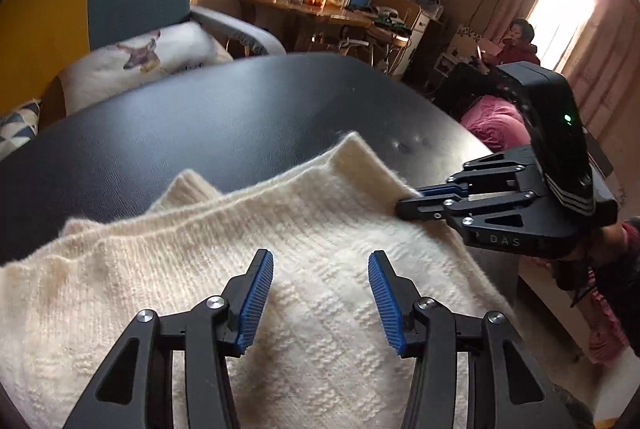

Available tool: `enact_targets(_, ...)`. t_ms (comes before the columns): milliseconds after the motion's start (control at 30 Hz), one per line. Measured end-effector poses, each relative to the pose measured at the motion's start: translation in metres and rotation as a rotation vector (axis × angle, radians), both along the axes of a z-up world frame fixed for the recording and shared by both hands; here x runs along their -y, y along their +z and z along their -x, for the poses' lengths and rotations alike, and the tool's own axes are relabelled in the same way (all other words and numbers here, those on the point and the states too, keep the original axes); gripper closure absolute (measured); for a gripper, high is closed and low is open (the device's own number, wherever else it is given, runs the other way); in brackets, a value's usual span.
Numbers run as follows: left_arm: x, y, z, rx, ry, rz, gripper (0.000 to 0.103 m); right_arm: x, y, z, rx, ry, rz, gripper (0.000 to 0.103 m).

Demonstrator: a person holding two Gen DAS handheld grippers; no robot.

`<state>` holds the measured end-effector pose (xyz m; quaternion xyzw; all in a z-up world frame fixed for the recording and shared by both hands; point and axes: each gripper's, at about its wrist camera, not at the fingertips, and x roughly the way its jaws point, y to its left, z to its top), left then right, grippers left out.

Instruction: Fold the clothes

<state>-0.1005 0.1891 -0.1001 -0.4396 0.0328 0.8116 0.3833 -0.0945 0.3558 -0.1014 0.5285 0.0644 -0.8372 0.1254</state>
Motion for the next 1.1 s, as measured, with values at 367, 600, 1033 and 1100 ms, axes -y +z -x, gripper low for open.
enact_targets(367,0.031,0.001,-0.007,0.089,0.146,-0.106,0.047,-0.036,-0.017,-0.001,-0.016,-0.206,0.265,0.09)
enact_targets(600,0.186,0.028,-0.059,0.069,0.402,-0.189,0.046,-0.021,0.034,-0.029,-0.239,-0.321,0.187,0.078)
enact_targets(1033,0.348,0.002,-0.11,0.12,0.421,-0.226,0.041,0.159,0.02,-0.026,-0.069,-0.025,0.283,0.069)
enact_targets(1100,0.336,-0.007,-0.104,0.128,0.363,-0.208,0.041,0.161,0.013,-0.024,-0.047,-0.055,0.278,0.069)
